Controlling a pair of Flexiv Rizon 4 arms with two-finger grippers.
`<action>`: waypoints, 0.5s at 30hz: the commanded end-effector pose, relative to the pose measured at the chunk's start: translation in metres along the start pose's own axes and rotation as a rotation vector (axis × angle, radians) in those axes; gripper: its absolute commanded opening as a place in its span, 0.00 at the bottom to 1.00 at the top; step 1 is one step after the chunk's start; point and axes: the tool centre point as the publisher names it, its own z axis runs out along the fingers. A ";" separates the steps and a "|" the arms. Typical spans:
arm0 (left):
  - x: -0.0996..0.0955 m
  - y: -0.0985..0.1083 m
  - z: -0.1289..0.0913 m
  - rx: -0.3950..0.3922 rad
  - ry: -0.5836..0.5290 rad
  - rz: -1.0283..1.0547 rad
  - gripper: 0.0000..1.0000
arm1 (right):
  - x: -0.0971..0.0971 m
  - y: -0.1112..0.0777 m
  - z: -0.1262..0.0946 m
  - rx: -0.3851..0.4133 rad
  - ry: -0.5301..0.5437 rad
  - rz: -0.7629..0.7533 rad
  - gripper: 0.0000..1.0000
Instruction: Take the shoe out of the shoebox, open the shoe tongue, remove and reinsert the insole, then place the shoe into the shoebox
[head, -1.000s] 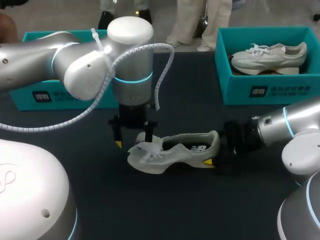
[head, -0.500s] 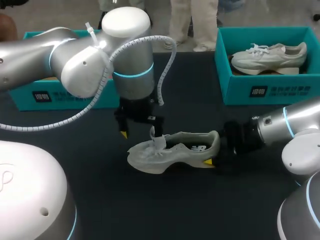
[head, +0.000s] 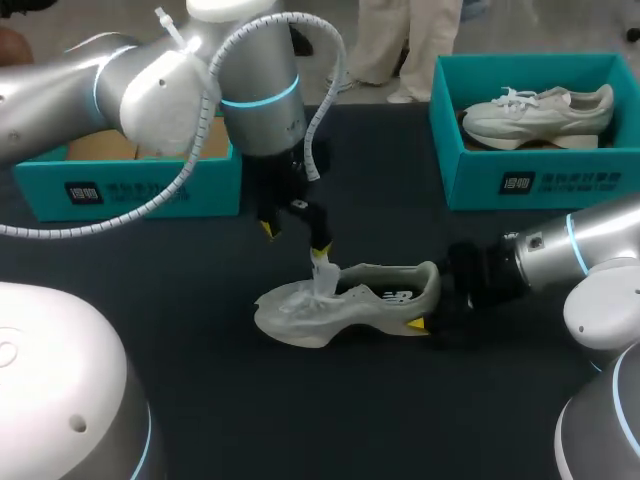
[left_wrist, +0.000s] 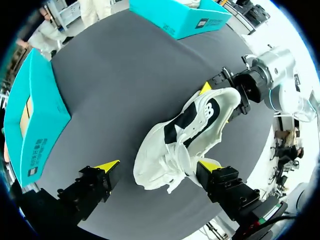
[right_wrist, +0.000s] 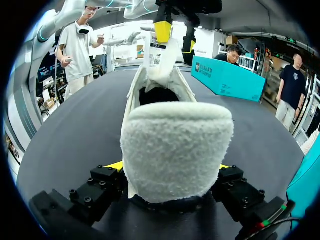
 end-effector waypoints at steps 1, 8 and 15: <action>0.006 -0.014 -0.014 -0.026 -0.023 0.499 1.00 | 0.000 -0.002 0.004 0.003 -0.002 0.000 0.00; 0.017 -0.012 -0.030 -0.014 0.012 0.814 1.00 | 0.000 -0.002 0.004 0.003 -0.002 0.000 0.00; 0.023 -0.009 -0.038 0.013 -0.063 0.963 1.00 | 0.000 -0.002 0.004 0.003 -0.002 0.000 0.00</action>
